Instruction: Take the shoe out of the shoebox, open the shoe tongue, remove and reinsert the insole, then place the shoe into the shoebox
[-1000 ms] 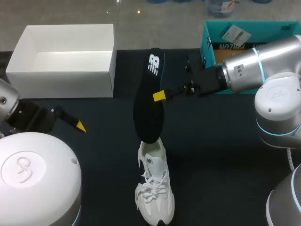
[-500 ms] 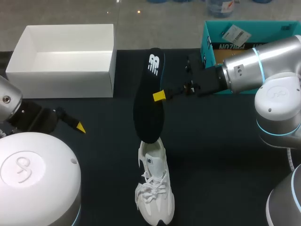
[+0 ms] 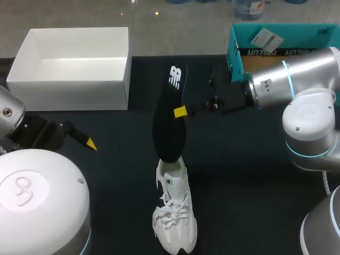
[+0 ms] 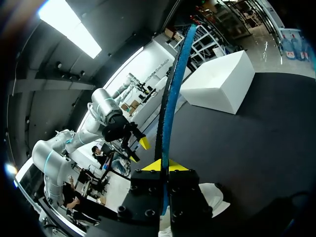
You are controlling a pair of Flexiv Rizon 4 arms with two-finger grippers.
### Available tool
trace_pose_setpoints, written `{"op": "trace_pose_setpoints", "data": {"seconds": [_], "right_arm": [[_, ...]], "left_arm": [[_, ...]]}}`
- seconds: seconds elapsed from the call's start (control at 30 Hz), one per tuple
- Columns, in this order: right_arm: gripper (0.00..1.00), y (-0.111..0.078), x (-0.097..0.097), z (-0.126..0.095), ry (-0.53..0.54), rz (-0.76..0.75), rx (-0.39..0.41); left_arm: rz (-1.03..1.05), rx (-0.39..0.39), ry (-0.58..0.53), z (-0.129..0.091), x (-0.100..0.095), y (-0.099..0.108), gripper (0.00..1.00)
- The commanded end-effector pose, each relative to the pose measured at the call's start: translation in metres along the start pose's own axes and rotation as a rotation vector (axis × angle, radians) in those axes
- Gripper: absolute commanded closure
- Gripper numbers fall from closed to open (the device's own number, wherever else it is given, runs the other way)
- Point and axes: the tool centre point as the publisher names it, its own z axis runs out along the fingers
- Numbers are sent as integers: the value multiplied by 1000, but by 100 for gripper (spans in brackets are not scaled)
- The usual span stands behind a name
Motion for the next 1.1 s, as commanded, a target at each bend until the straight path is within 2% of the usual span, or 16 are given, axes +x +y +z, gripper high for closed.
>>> {"op": "trace_pose_setpoints", "data": {"seconds": [0.03,0.37,0.73,1.1], "right_arm": [[100,-6,-6,10,3,8,-8],[100,-16,-10,33,32,20,-9],[100,-19,-22,33,6,4,-14],[100,-36,-22,45,10,24,-15]], "left_arm": [[0,-4,0,0,1,-1,0],[0,-4,0,0,1,-1,0],[0,-4,0,0,1,-1,0],[0,-4,0,0,1,-1,0]]}}
